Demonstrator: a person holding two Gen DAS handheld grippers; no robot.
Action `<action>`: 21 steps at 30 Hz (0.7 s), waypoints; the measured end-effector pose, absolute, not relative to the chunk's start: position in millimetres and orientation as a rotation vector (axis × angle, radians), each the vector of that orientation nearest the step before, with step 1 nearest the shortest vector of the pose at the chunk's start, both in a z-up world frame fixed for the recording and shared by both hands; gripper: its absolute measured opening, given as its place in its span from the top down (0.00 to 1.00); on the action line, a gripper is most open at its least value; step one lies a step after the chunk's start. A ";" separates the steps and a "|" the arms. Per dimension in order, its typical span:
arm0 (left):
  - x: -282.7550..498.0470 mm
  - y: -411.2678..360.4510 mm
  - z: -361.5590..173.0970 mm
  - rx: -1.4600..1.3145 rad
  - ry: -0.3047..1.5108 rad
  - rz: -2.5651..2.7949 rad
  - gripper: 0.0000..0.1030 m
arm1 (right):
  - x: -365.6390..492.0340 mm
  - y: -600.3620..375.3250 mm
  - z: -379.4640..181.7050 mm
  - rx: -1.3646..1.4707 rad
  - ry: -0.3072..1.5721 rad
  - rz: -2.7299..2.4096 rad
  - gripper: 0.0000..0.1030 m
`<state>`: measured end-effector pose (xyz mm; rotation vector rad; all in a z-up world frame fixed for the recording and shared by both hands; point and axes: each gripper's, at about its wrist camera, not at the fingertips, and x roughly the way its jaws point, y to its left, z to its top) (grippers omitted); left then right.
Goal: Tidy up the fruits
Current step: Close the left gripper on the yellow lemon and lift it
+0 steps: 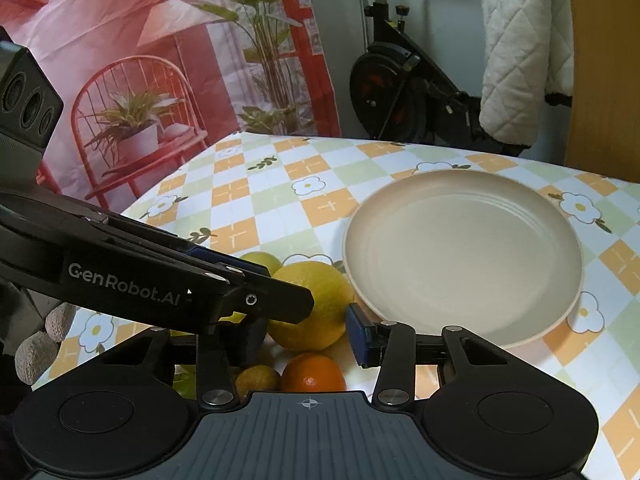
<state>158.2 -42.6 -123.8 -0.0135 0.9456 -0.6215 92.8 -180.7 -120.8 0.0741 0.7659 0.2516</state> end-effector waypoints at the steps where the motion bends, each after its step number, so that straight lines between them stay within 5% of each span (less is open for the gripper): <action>1: 157.5 -42.8 -123.2 -0.014 0.944 -0.620 0.58 | 92.9 -180.8 -120.5 0.076 0.765 0.252 0.62; 21: 167.4 -43.4 -131.7 -0.062 0.983 -0.614 0.51 | 100.1 -187.4 -131.6 0.135 0.792 0.239 0.53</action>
